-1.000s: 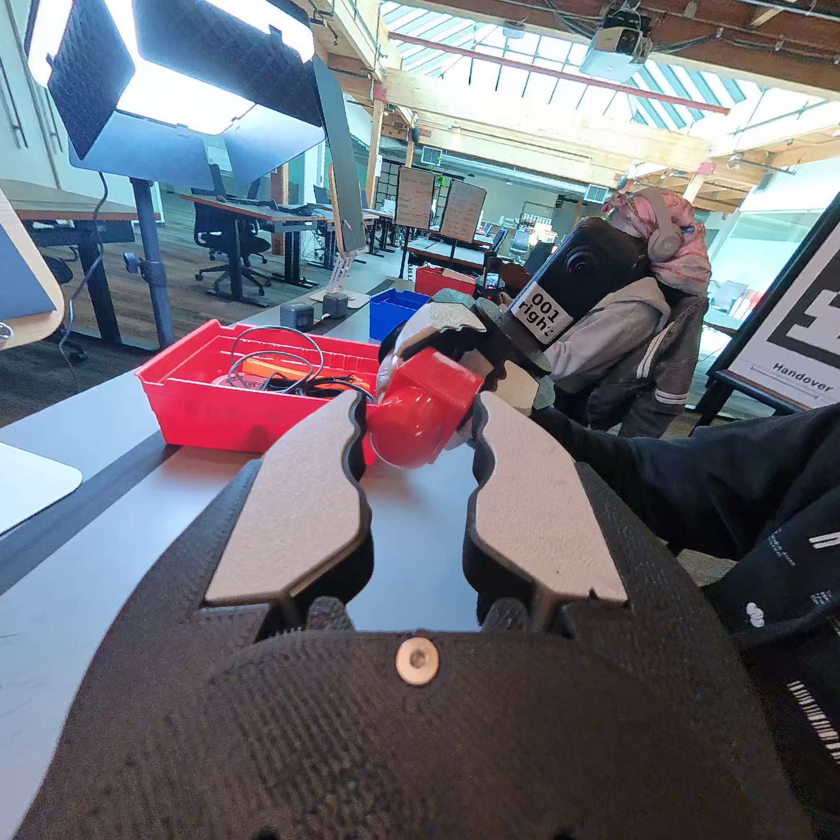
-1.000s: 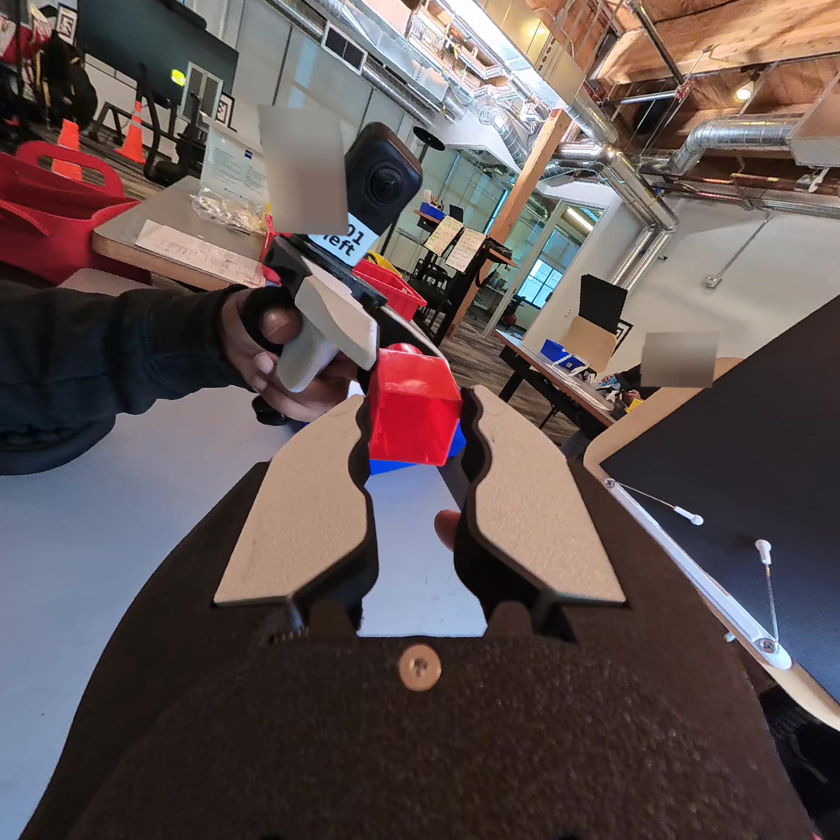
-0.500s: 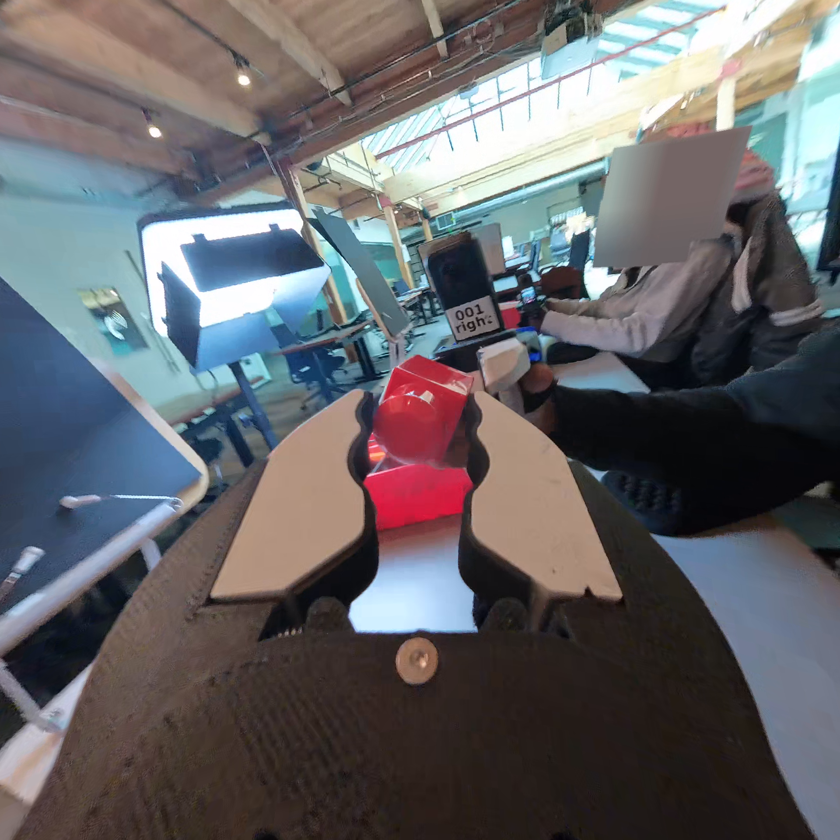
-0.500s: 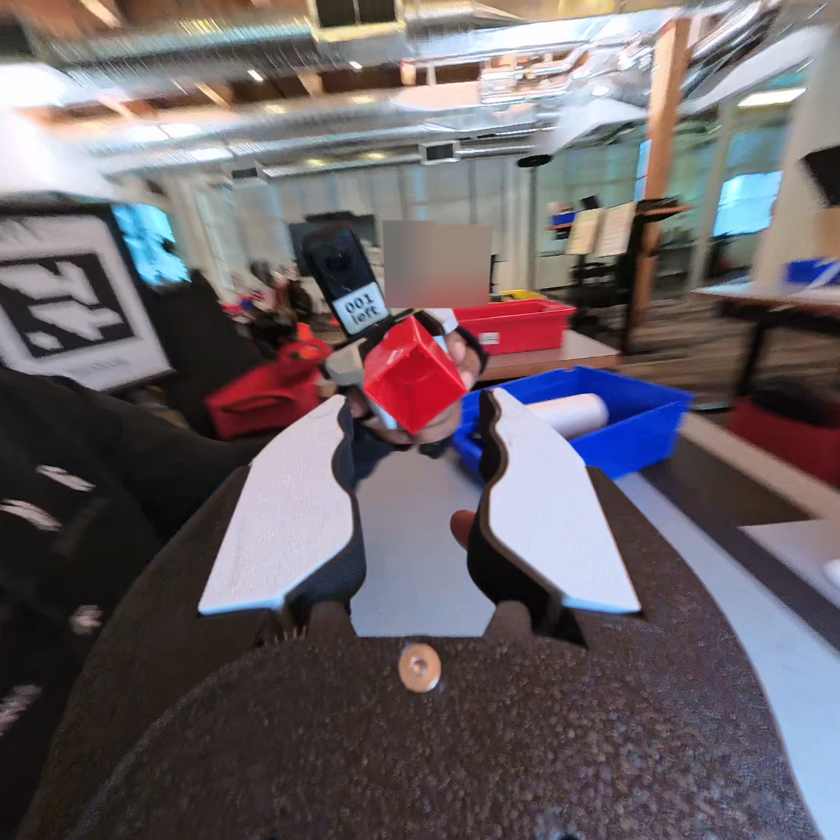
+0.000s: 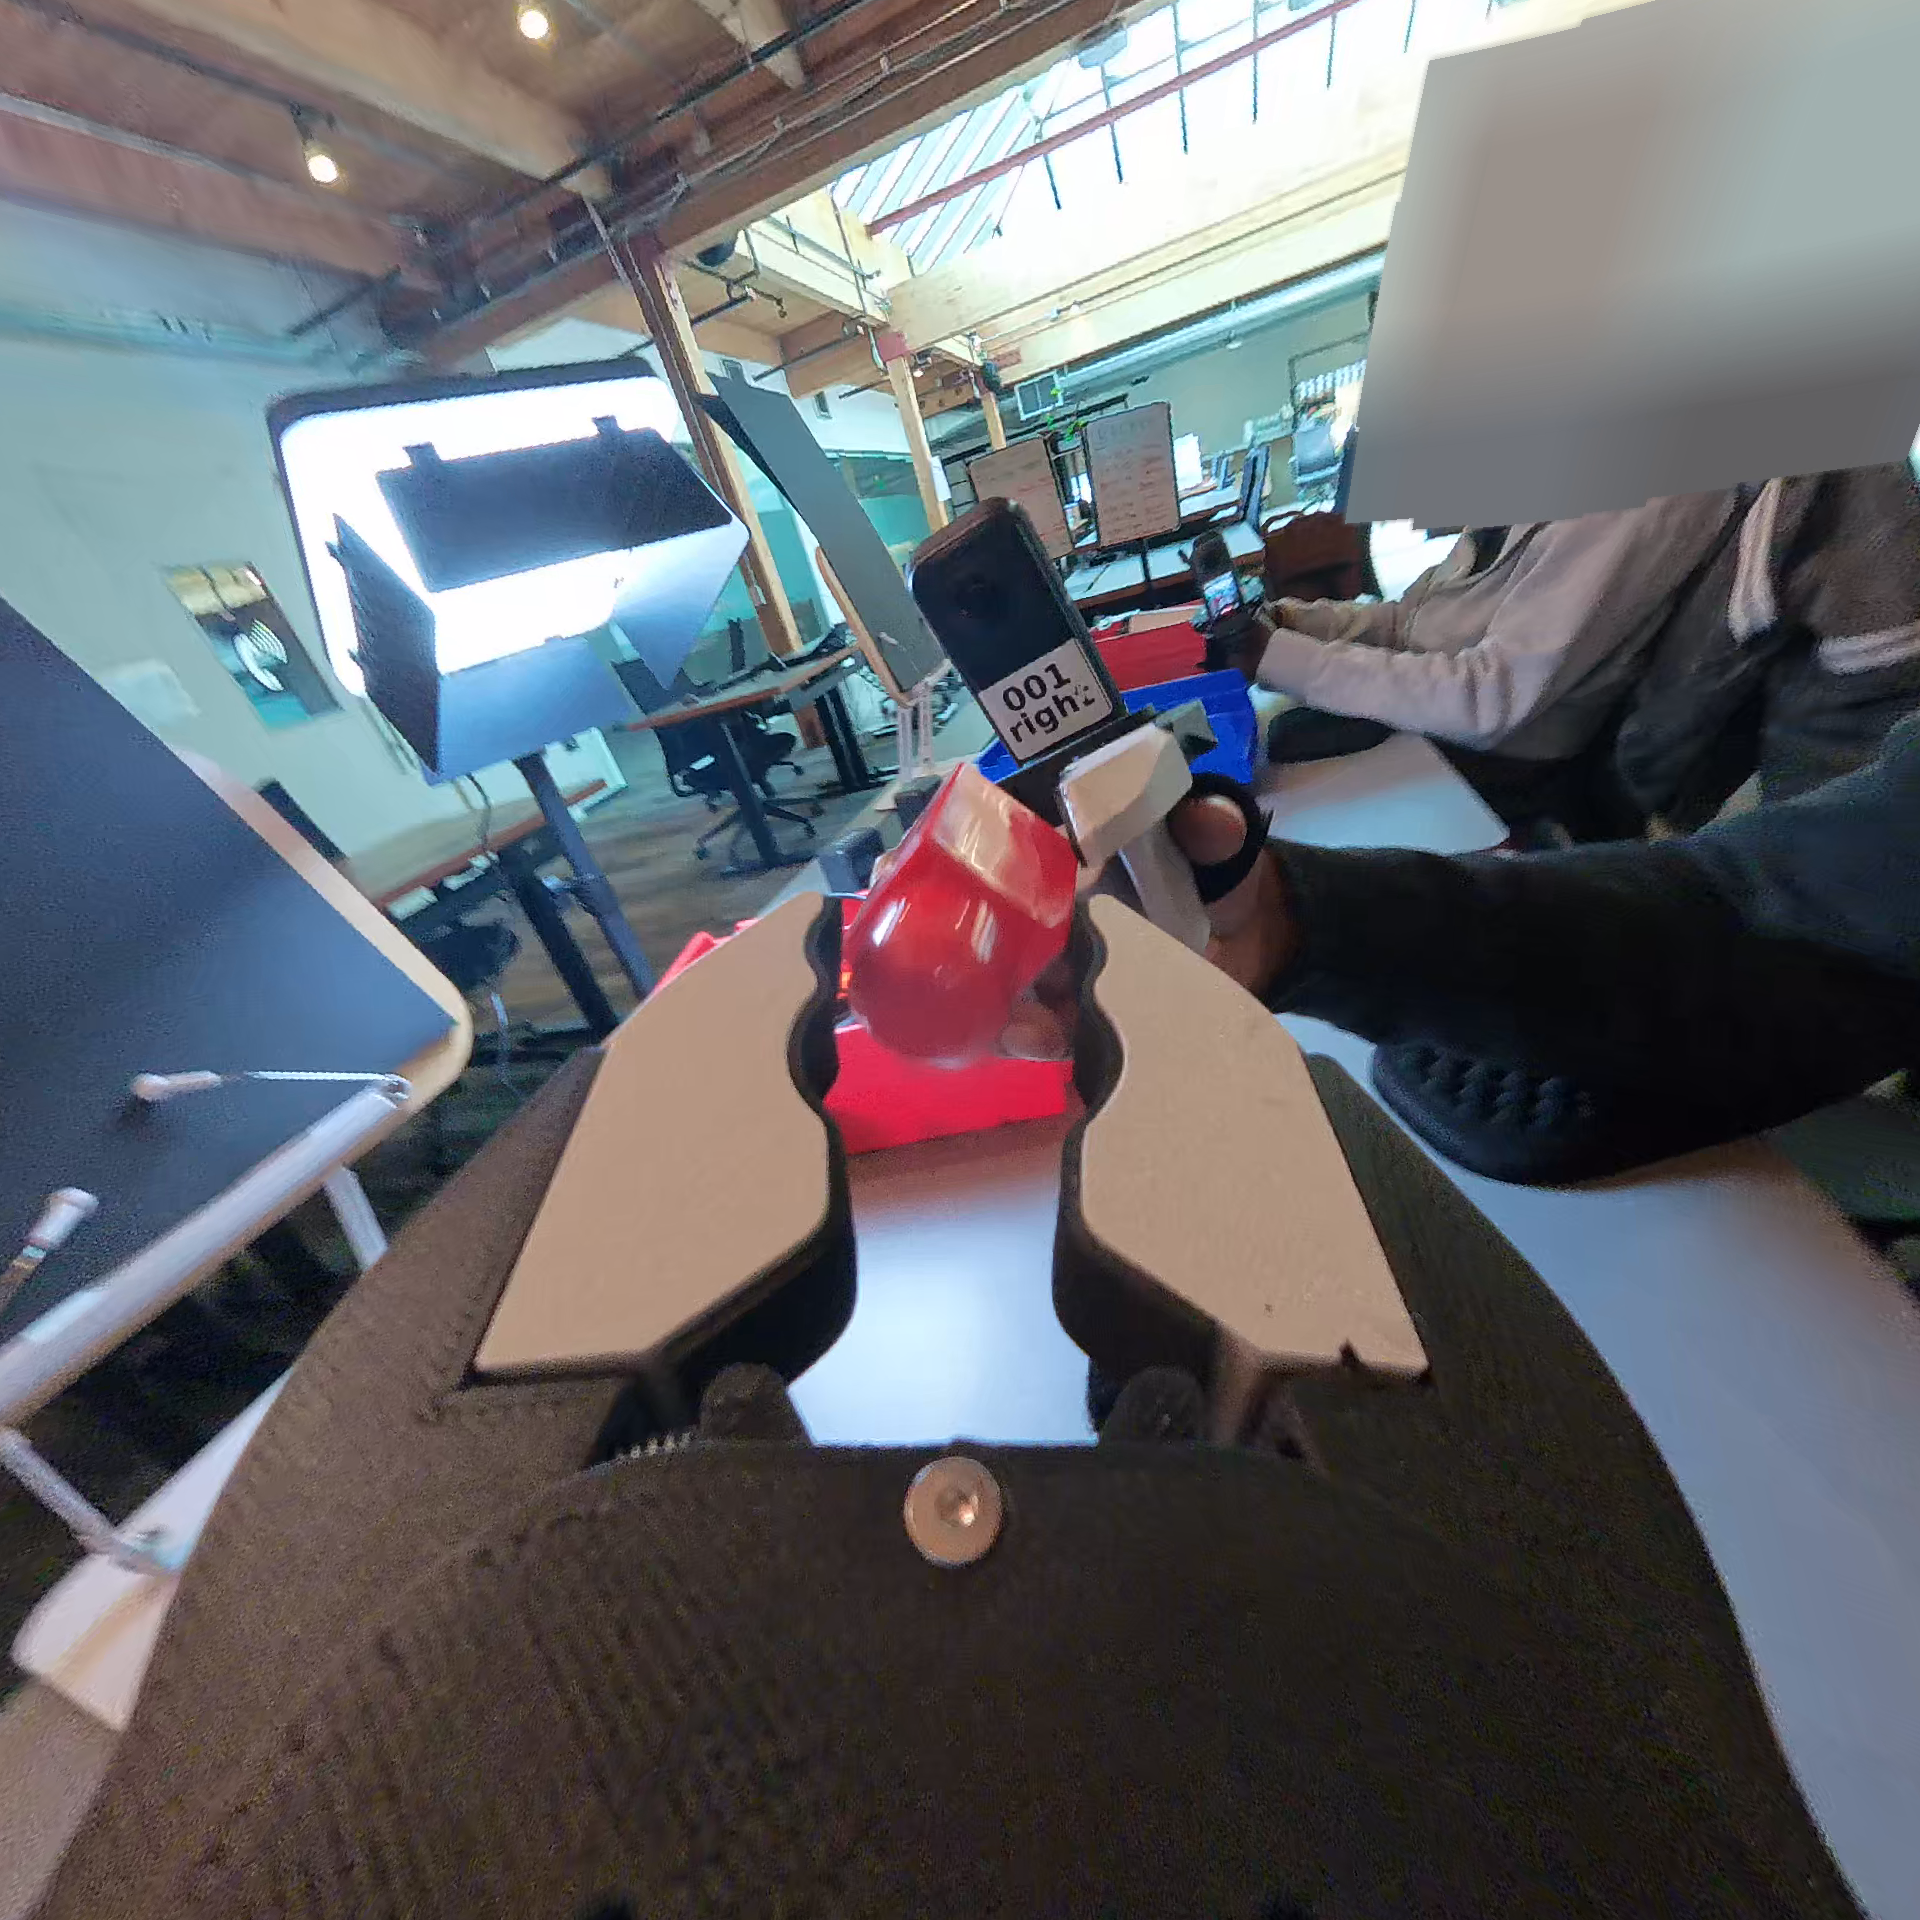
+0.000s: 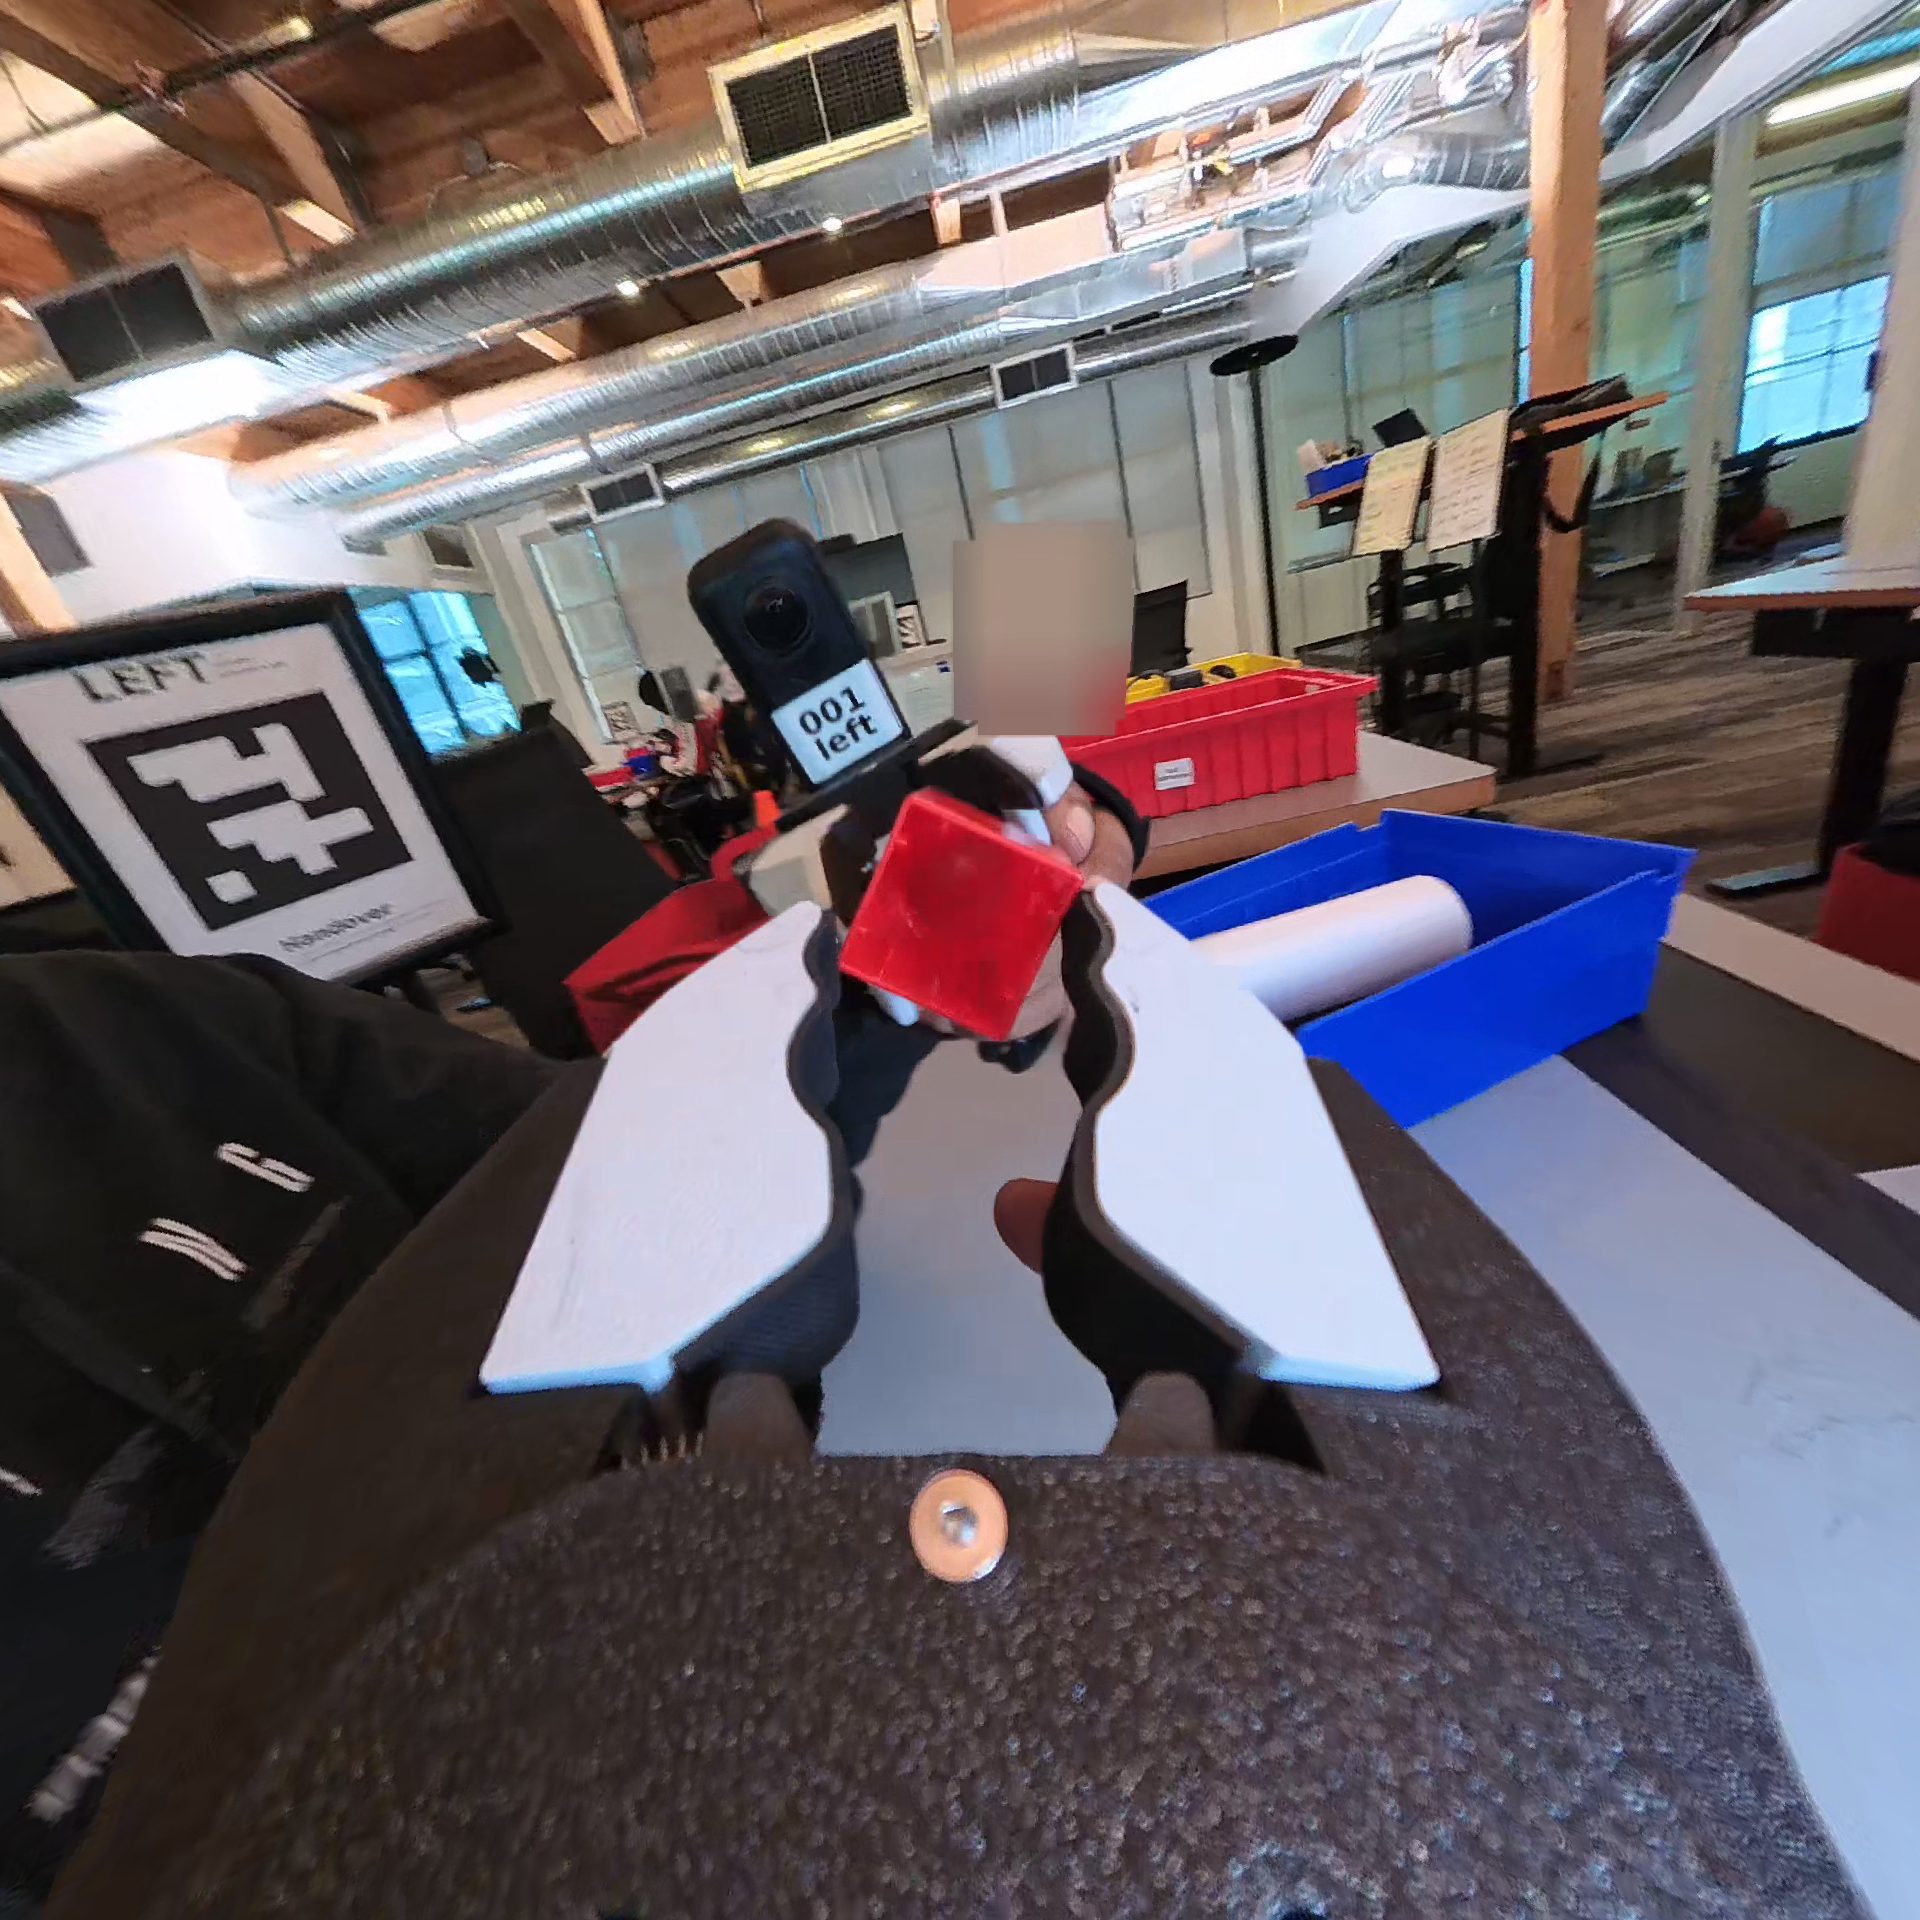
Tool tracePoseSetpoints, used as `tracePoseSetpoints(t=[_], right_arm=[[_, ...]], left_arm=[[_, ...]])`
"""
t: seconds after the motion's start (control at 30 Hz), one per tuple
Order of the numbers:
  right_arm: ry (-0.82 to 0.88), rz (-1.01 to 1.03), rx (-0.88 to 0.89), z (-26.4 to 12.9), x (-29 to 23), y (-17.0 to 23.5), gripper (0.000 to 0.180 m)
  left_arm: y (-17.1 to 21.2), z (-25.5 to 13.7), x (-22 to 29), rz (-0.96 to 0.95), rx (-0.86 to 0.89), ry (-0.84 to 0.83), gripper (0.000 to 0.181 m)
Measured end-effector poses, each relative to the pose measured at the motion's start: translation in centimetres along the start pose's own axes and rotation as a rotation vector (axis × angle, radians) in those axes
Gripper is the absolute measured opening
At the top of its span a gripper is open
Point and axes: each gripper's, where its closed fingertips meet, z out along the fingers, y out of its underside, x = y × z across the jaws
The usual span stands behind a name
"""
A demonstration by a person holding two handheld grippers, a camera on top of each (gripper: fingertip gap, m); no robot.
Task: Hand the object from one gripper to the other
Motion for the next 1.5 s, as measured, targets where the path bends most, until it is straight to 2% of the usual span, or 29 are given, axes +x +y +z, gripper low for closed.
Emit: tracePoseSetpoints(t=[0.17, 0.23, 0.33, 0.57, 0.63, 0.67, 0.8, 0.93, 1.0, 1.13, 1.17, 1.2, 1.23, 1.27, 1.37, 1.5], right_arm=[[0.043, -0.147, -0.003, 0.0, 0.0, 0.0, 0.040], [0.044, -0.163, -0.015, 0.1, -0.2, 0.2, 0.038], [0.052, -0.187, -0.023, 0.3, -0.1, 0.4, 0.038], [-0.008, -0.164, 0.029, 0.3, -0.9, 0.0, 0.037], [-0.039, -0.157, 0.056, 0.2, -1.4, -0.3, 0.038], [-0.053, -0.147, 0.070, 0.1, -1.6, -0.5, 0.037], [0.000, -0.170, 0.061, -0.3, -0.8, -0.9, 0.035], [0.095, -0.156, -0.007, -0.9, 0.8, -0.6, 0.036], [0.129, -0.124, -0.033, -1.1, 1.4, -0.5, 0.043], [0.188, -0.040, -0.192, -1.0, 2.3, 1.5, 0.061], [0.201, -0.020, -0.210, -0.9, 2.5, 1.9, 0.060], [0.224, -0.002, -0.220, -0.8, 2.8, 2.2, 0.053], [0.254, 0.016, -0.225, -0.8, 3.4, 2.4, 0.038], [0.261, 0.027, -0.224, -0.9, 3.6, 2.6, 0.037], [0.229, -0.039, -0.180, -1.1, 3.4, 1.9, 0.036], [0.138, -0.238, -0.071, -1.4, 1.5, 0.2, 0.036]], left_arm=[[1.0, 0.3, 0.5, -0.334, -0.045, 0.142, 0.056], [1.7, 0.5, 0.6, -0.403, -0.076, 0.165, 0.050], [2.4, 0.6, 0.2, -0.365, -0.074, 0.144, 0.049], [2.8, 0.9, 1.0, -0.410, -0.045, 0.223, 0.052], [2.4, 1.0, 1.5, -0.397, -0.016, 0.246, 0.042], [2.2, 1.1, 1.5, -0.371, 0.001, 0.238, 0.035], [1.5, 1.0, 0.7, -0.206, -0.009, 0.119, 0.034], [1.7, 0.8, -0.9, 0.122, -0.121, -0.110, 0.034], [1.8, 0.6, -1.6, 0.298, -0.180, -0.206, 0.034], [3.3, 0.5, -2.7, 0.683, -0.346, -0.359, 0.034], [3.7, 0.7, -2.8, 0.752, -0.376, -0.376, 0.034], [4.2, 0.9, -2.7, 0.803, -0.397, -0.382, 0.033], [4.5, 1.1, -2.6, 0.835, -0.405, -0.384, 0.033], [4.6, 1.3, -2.6, 0.843, -0.405, -0.386, 0.033], [4.7, 1.5, -2.3, 0.674, -0.346, -0.328, 0.034], [3.5, 1.5, -1.4, 0.100, -0.133, -0.129, 0.047]])
